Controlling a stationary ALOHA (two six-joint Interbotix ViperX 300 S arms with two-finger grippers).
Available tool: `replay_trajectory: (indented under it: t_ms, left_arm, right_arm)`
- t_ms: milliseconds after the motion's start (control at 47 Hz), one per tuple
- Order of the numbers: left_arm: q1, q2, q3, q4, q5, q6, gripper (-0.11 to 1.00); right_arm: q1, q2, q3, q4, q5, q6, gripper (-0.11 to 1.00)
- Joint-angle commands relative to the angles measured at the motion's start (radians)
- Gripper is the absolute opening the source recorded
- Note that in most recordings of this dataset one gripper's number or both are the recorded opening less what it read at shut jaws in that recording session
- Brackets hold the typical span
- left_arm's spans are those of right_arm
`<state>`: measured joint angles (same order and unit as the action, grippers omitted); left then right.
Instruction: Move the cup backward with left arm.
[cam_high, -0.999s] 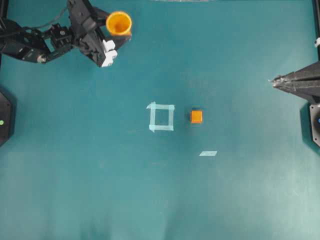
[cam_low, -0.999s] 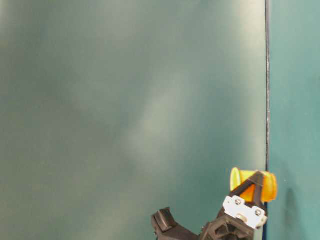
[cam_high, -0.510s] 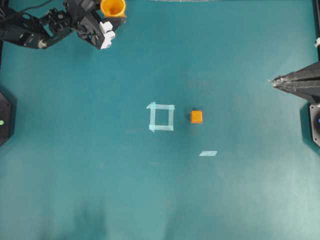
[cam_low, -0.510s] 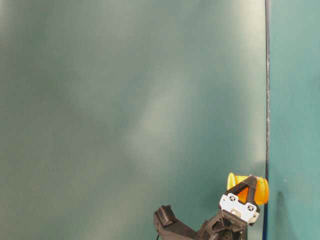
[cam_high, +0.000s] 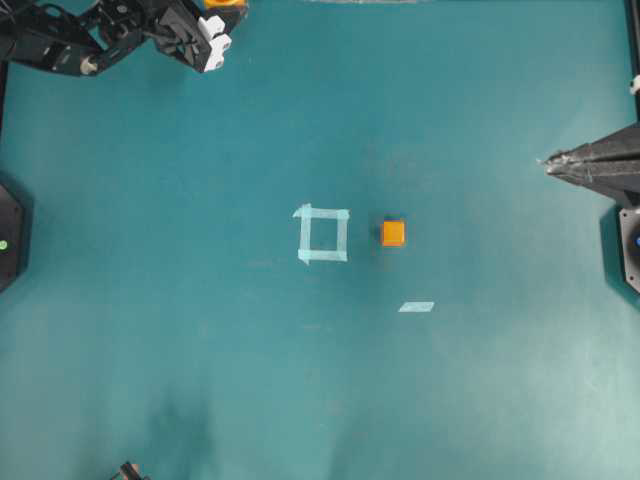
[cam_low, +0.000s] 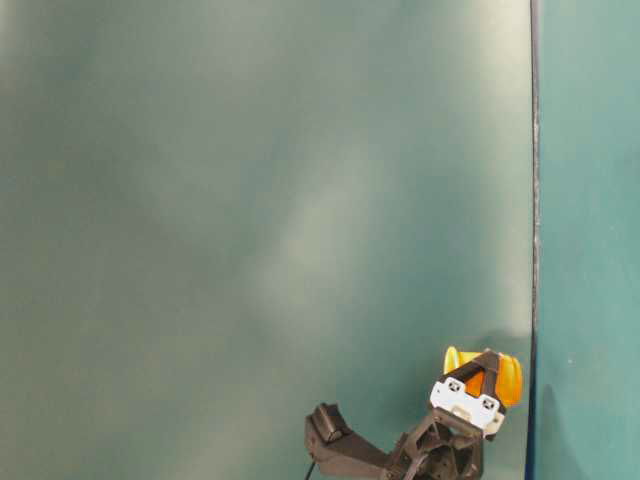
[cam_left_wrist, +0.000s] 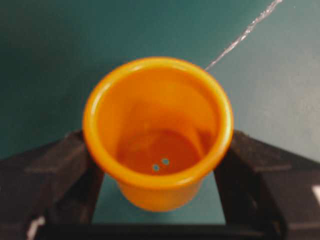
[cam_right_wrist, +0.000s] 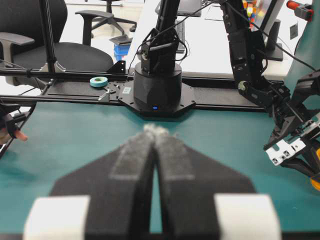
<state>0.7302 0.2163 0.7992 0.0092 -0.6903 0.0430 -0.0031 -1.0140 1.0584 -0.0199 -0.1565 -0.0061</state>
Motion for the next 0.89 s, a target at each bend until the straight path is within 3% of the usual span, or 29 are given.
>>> replay_trajectory:
  t_ms: [0,871]
  left_arm:
    - [0.008,-0.012,-0.018,0.003,0.002,0.002,0.63]
    - [0.006,-0.014,-0.005,0.003,-0.003,0.002,0.63]
  right_arm:
    - [0.0,0.003,-0.034,0.0,-0.005,-0.002,-0.01]
    - [0.0,0.003,-0.034,0.0,0.002,-0.002,0.0]
